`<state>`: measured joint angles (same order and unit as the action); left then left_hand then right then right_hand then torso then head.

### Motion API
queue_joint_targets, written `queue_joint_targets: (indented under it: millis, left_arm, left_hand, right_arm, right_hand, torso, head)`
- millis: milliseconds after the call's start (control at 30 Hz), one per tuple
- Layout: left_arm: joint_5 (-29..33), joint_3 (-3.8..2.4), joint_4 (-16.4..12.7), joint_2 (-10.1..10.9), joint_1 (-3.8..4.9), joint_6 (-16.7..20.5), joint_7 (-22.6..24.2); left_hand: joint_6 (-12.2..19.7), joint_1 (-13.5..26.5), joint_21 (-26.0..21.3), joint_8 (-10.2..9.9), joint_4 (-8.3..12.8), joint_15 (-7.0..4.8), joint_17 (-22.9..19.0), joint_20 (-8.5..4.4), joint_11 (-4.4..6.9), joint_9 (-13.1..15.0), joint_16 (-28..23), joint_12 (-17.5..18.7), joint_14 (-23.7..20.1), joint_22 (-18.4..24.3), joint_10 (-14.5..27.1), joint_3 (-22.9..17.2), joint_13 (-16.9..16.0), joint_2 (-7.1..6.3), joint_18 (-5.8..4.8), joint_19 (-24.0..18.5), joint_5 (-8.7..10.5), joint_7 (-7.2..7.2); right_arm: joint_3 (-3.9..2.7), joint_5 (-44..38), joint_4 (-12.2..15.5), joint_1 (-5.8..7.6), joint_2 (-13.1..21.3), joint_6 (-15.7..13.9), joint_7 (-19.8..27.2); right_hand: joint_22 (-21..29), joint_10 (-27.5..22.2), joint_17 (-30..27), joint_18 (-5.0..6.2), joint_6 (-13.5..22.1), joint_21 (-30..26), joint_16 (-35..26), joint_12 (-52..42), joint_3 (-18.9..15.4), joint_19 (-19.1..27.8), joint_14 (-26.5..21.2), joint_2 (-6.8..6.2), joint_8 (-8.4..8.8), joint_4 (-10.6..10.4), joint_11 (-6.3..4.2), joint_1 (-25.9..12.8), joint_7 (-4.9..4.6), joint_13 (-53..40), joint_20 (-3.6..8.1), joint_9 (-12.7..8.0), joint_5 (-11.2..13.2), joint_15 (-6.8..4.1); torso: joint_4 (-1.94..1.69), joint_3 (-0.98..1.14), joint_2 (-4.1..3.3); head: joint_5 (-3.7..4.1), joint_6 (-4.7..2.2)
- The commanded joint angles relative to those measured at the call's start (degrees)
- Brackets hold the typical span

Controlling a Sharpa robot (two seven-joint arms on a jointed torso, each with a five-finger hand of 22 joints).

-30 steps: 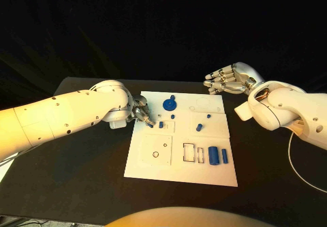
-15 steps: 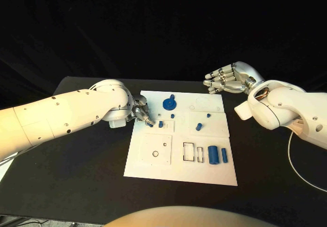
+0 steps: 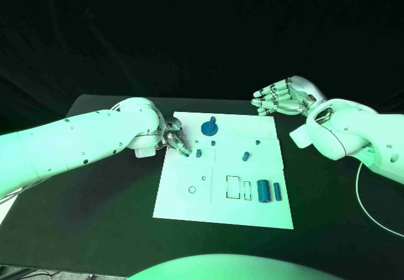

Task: Assemble the parts on the task board

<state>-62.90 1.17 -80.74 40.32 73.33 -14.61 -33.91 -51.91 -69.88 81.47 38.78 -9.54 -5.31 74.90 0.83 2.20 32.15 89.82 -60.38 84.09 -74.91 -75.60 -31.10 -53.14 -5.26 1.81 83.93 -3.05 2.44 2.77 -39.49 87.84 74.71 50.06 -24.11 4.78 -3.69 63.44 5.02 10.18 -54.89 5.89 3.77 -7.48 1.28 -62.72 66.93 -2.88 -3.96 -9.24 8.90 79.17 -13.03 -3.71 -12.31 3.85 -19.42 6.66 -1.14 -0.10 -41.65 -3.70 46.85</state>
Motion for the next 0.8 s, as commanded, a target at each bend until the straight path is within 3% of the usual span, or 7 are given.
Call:
queue_joint_targets:
  millis: [33,300,800]
  left_arm:
    - [0.2,0.32,0.0,-0.3,-0.44,-1.3,-1.7]
    - [0.2,0.33,0.3,-0.9,-0.44,-1.2,-2.2]
    - [0.2,0.33,0.3,-1.3,-0.44,-1.6,-2.9]
  left_hand:
    - [-1.2,0.7,0.4,0.3,5.3,-0.14,15.1,-0.06,0.11,0.0,0.2,-0.5,5.9,-9.3,-0.6,-5.5,-0.2,0.02,0.19,3.6,-0.39,-0.72]
    - [-2.0,2.2,0.8,0.5,4.7,-0.31,15.1,-0.19,0.34,0.0,0.2,-1.0,5.9,-9.7,-1.2,-4.8,-0.7,-0.1,0.09,3.8,-0.41,-1.02]
    - [-4.0,7.1,1.9,0.3,2.7,-0.69,15.1,-0.52,0.83,-0.8,0.2,-2.2,5.9,-10.6,-2.5,0.4,-2.2,-1.43,-0.17,4.1,-1.23,-1.66]
  right_arm:
    - [0.0,-0.1,0.1,-0.04,0.0,0.7,0.4]
    - [0.0,-0.1,0.1,-0.04,-0.1,0.7,0.4]
    - [0.0,-0.1,0.1,-0.05,0.0,0.8,0.4]
  right_hand:
    - [0.0,-0.1,-0.1,0.42,0.4,-0.2,-0.2,0.2,0.1,0.0,-0.3,0.49,0.18,0.4,0.33,-0.3,0.12,0.1,-0.48,0.0,-0.4,0.02]
    - [0.0,-0.1,-0.1,0.42,0.4,-0.3,-0.2,0.2,0.1,0.0,-0.3,0.52,0.18,0.4,0.33,-0.3,0.13,0.1,-0.48,0.0,-0.5,0.01]
    - [0.0,-0.1,-0.3,0.42,0.4,-0.4,-0.1,0.2,0.1,-0.1,-0.2,0.58,0.17,0.5,0.32,-0.3,0.13,0.1,-0.48,0.0,-0.8,0.01]
  torso:
    - [-0.02,0.01,-0.02]
    - [0.02,-0.02,-0.01]
    - [-0.01,-0.01,0.01]
  head:
    - [0.04,-0.02]
    - [0.05,0.09]
    - [0.2,0.18]
